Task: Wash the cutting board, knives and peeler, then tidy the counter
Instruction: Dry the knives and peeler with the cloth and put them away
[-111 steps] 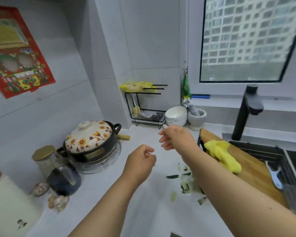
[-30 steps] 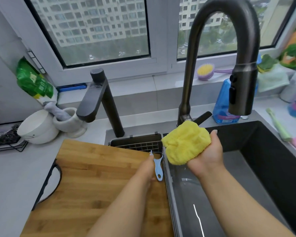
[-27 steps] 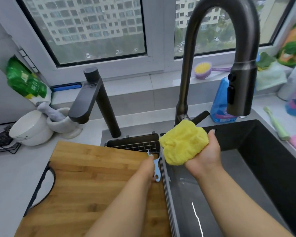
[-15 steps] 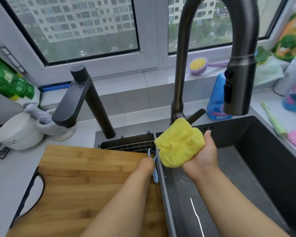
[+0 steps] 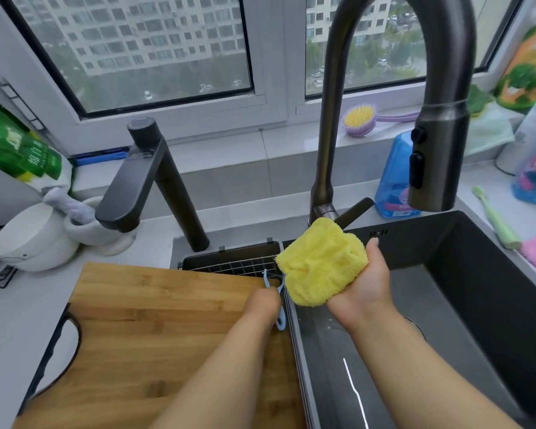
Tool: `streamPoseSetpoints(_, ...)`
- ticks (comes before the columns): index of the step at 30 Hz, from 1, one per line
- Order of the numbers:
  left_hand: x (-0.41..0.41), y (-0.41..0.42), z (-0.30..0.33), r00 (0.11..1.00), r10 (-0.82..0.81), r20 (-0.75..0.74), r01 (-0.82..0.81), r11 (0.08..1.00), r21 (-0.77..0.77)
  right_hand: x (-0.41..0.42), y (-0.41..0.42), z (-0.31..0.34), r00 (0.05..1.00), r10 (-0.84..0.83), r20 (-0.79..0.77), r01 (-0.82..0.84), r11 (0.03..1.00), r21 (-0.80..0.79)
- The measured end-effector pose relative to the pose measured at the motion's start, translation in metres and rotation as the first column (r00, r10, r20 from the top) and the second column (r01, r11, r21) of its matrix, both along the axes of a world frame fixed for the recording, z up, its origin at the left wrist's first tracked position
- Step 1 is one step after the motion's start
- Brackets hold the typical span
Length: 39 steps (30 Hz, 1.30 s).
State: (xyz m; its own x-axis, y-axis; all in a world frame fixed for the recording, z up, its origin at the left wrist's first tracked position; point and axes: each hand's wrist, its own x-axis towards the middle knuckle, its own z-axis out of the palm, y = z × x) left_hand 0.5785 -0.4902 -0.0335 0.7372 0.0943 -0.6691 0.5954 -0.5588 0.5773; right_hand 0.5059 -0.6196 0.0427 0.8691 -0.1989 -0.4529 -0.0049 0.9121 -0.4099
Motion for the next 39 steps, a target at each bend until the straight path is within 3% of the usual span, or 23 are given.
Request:
streamPoseSetpoints(2, -0.002, 0.009, 0.011, 0.992, -0.106, 0.071, 0.097, 0.989, 0.109, -0.002, 0.002, 0.004, 1.0, 0.002, -0.012, -0.002, 1.0, -0.005)
streamPoseSetpoints(6, -0.014, 0.045, 0.02, 0.961, -0.132, 0.244, 0.091, 0.981, 0.172, -0.002, 0.01, 0.011, 1.0, -0.003, 0.005, 0.003, 1.0, -0.004)
streamPoseSetpoints(10, -0.027, 0.076, 0.045, 0.915, 0.042, 0.401, -0.06, 0.998, 0.032, -0.005, 0.022, 0.018, 1.0, -0.007, -0.002, 0.007, 1.0, -0.012)
streamPoseSetpoints(14, -0.045, 0.1, 0.084, 0.872, 0.046, 0.487, -0.023, 0.998, -0.053, -0.008, 0.037, 0.023, 0.999, -0.02, -0.03, 0.018, 0.998, -0.06)
streamPoseSetpoints(18, -0.064, 0.117, 0.12, 0.855, -0.05, 0.516, 0.079, 0.996, -0.035, -0.012, 0.061, 0.03, 0.997, 0.017, -0.073, -0.029, 0.986, -0.167)
streamPoseSetpoints(22, -0.085, 0.118, 0.155, 0.784, -0.294, 0.547, 0.269, 0.955, 0.126, -0.015, 0.096, 0.031, 0.981, 0.106, -0.165, -0.155, 0.934, -0.321)
streamPoseSetpoints(25, -0.099, 0.115, 0.17, 0.756, -0.387, 0.527, 0.331, 0.922, 0.202, -0.023, 0.124, 0.04, 0.948, 0.184, -0.259, -0.291, 0.831, -0.474)
streamPoseSetpoints(30, -0.109, 0.126, 0.178, 0.747, -0.331, 0.576, 0.3, 0.942, 0.151, -0.038, 0.15, 0.056, 0.973, 0.035, -0.228, -0.216, 0.488, -0.846)
streamPoseSetpoints(32, -0.113, 0.131, 0.18, 0.754, -0.296, 0.587, 0.289, 0.951, 0.108, -0.039, 0.154, 0.055, 0.969, -0.016, -0.248, -0.227, 0.347, -0.91)
streamPoseSetpoints(34, -0.121, 0.136, 0.183, 0.785, -0.269, 0.558, 0.281, 0.957, 0.067, -0.039, 0.157, 0.053, 0.964, -0.037, -0.264, -0.245, 0.268, -0.932)
streamPoseSetpoints(36, -0.126, 0.141, 0.184, 0.838, -0.259, 0.48, 0.291, 0.957, 0.007, -0.037, 0.16, 0.051, 0.966, -0.035, -0.255, -0.235, 0.288, -0.928)
streamPoseSetpoints(39, -0.124, 0.148, 0.182, 0.887, -0.203, 0.415, 0.228, 0.974, -0.011, -0.032, 0.159, 0.049, 0.958, 0.017, -0.287, -0.257, 0.5, -0.827)
